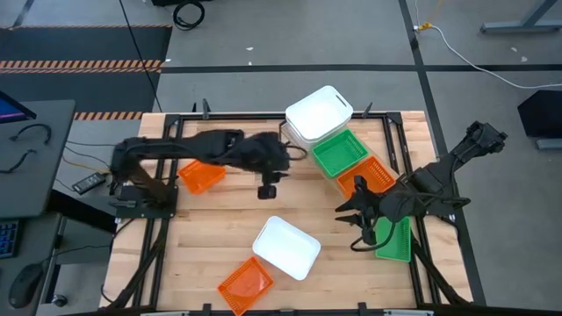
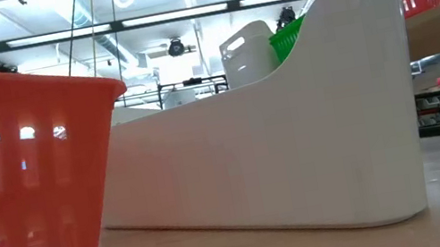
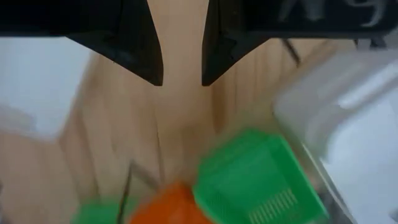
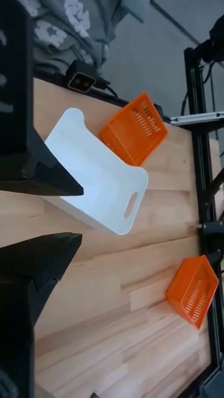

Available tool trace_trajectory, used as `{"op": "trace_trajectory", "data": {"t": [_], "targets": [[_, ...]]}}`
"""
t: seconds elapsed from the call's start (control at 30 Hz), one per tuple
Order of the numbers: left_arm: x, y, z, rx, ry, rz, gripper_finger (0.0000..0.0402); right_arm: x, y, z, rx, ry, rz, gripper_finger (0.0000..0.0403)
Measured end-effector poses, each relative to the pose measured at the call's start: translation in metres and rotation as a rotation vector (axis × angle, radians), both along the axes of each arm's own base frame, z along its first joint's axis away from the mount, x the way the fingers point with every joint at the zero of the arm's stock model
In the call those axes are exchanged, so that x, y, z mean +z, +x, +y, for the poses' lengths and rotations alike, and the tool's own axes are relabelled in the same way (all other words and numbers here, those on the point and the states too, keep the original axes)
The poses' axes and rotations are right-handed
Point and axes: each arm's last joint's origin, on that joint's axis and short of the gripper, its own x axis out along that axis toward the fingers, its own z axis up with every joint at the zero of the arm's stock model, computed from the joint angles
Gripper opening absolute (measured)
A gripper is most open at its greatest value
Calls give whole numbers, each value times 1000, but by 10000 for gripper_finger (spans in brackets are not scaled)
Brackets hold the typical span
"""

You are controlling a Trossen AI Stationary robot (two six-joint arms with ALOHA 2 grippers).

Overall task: Stack baskets on shelf by color
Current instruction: Stack the top orange bin on top of the orange bin on the shelf

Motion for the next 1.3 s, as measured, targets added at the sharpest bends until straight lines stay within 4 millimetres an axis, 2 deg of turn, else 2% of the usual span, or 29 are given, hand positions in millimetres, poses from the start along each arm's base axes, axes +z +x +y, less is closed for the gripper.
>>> {"op": "trace_trajectory", "data": {"t": [0.1, 0.23, 0.3, 0.47, 0.6, 0.73, 0.87, 0.97, 1.1, 1.3], "targets": [[-14, -15, -1, 17, -33, -185, 116, 0, 0, 0, -2, 4, 2, 111], [-46, -40, -1, 40, -90, -389, 116, 0, 0, 0, -2, 3, 3, 111], [-55, -54, 0, 48, -114, -504, 116, 0, 0, 0, 0, 1, 1, 111], [-58, -79, 0, 49, -132, -724, 116, -2, -2, 3, 72, 92, 66, 111], [-59, -89, 0, 71, -120, -757, 116, -12, -4, 14, 118, 250, 207, 110], [-60, -89, -1, 68, -120, -740, 116, -31, -2, 38, 197, 350, 388, 105], [-63, -90, -4, 61, -119, -709, 116, -49, 3, 63, 233, 563, 628, 100], [-65, -90, -4, 65, -118, -689, 116, -59, -3, 79, 195, 723, 857, 95], [-65, -90, -5, 59, -112, -694, 117, -68, -17, 95, 71, 828, 1127, 87], [-68, -90, -5, 55, -100, -663, 117, -73, -44, 116, -124, 864, 1299, 84]]}}
